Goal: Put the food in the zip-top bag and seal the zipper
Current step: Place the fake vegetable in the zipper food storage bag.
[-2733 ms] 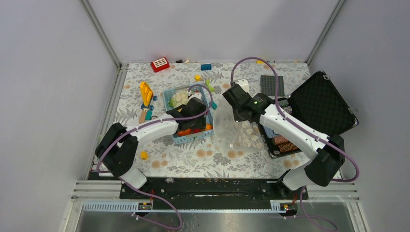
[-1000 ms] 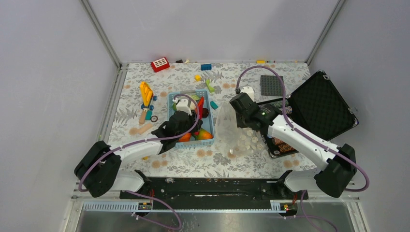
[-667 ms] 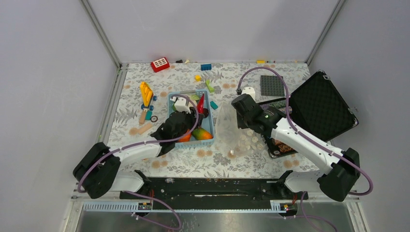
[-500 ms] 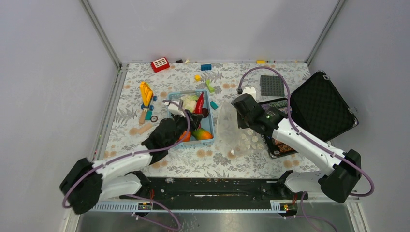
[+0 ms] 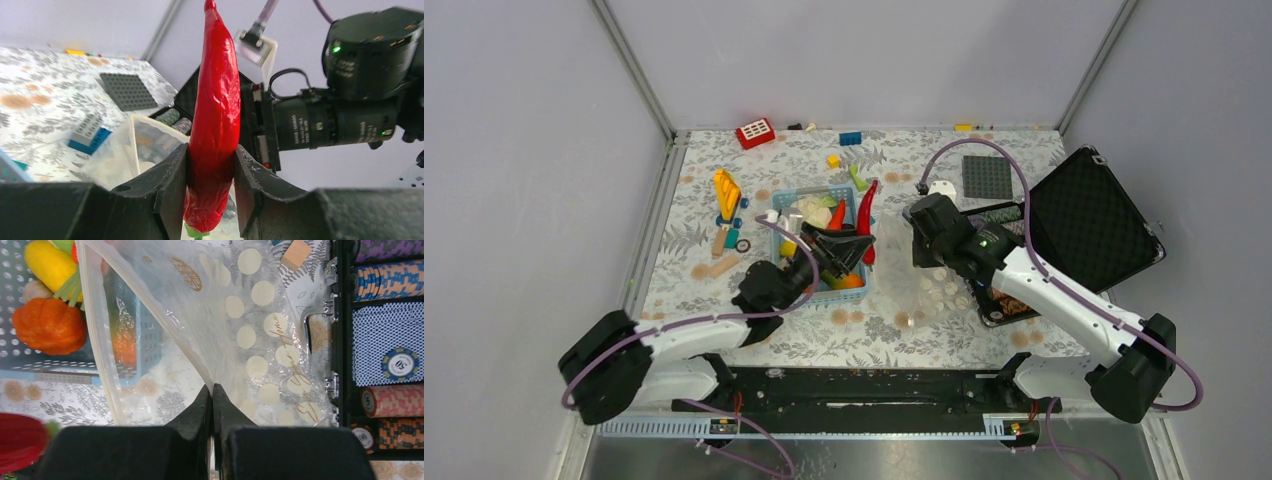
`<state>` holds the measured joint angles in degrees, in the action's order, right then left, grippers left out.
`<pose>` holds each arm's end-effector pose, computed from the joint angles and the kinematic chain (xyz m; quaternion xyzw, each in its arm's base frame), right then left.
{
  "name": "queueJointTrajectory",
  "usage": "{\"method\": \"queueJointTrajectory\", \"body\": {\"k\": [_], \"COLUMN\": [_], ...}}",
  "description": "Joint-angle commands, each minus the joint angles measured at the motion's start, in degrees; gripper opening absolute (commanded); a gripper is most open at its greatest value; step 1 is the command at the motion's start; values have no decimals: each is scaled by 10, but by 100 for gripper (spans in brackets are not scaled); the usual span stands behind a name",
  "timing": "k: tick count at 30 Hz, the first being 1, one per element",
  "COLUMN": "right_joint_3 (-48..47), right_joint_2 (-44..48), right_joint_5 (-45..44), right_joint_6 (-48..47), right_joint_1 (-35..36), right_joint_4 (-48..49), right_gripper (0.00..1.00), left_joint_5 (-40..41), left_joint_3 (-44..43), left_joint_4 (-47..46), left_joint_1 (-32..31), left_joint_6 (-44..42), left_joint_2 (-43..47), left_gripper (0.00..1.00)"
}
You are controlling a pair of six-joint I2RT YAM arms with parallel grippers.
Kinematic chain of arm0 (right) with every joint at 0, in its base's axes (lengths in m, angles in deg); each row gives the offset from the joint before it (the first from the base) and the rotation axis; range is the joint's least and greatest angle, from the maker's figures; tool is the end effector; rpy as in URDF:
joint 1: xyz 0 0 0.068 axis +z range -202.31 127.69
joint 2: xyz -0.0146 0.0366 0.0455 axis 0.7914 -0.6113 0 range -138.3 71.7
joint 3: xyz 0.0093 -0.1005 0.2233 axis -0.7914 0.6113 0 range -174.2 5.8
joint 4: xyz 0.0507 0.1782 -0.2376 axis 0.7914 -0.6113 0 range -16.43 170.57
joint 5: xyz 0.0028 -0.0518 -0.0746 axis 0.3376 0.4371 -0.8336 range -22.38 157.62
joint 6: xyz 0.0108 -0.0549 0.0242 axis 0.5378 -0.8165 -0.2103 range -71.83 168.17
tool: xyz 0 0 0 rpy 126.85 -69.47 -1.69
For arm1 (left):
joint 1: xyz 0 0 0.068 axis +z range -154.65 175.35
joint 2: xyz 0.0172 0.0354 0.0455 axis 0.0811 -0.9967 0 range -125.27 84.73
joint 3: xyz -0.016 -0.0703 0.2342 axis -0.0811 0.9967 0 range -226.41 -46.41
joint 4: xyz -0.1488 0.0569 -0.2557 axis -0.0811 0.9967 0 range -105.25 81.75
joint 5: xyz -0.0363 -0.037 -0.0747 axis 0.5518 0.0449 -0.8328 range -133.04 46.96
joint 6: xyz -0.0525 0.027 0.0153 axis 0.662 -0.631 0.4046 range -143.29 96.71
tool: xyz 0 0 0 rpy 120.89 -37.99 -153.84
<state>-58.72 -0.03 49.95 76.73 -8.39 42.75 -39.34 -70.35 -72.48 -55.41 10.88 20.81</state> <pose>0.2412 0.2132 0.2773 -0.0639 0.9127 0.1089 0.3887 0.1853 -0.2221 0.2217 0.0598 0.5903 -0.5292 0.6066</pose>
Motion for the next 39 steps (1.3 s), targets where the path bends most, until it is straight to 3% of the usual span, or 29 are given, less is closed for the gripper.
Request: {"method": "queueJointTrajectory", "body": {"k": [1,9,18,28,31,34,37,39], "right_joint_3": [-29,-27,-31,-53,-52,-46,-40,-32], "right_joint_2": [18,32,65,90,89,90,96,104], "right_joint_5": [16,44,88,102,101,95,76,65], "right_joint_6": [35,62,77,71,79,88,97,102], "right_joint_1": [-2,-2,-2,-2,-3,-3,-3,-3], "right_joint_4": [-3,12,17,-2,3,19,33,47], "right_gripper": [0,0,0,0,0,0,0,0], "left_joint_5": [-57,-20,87,120,118,104,93,90], "left_joint_3": [-34,-62,-70,-22,-17,-12,-6,-3], "left_joint_4": [-178,-243,-250,-249,-247,-245,-232,-213], "left_joint_1": [-8,-45,-80,-91,-101,-107,-112,-115], "left_joint_6": [54,54,-22,-41,-47,-47,-49,-52], "left_joint_2": [-87,-183,-221,-220,-217,-208,-187,-171], "left_gripper": [0,0,0,0,19,45,62,81]}}
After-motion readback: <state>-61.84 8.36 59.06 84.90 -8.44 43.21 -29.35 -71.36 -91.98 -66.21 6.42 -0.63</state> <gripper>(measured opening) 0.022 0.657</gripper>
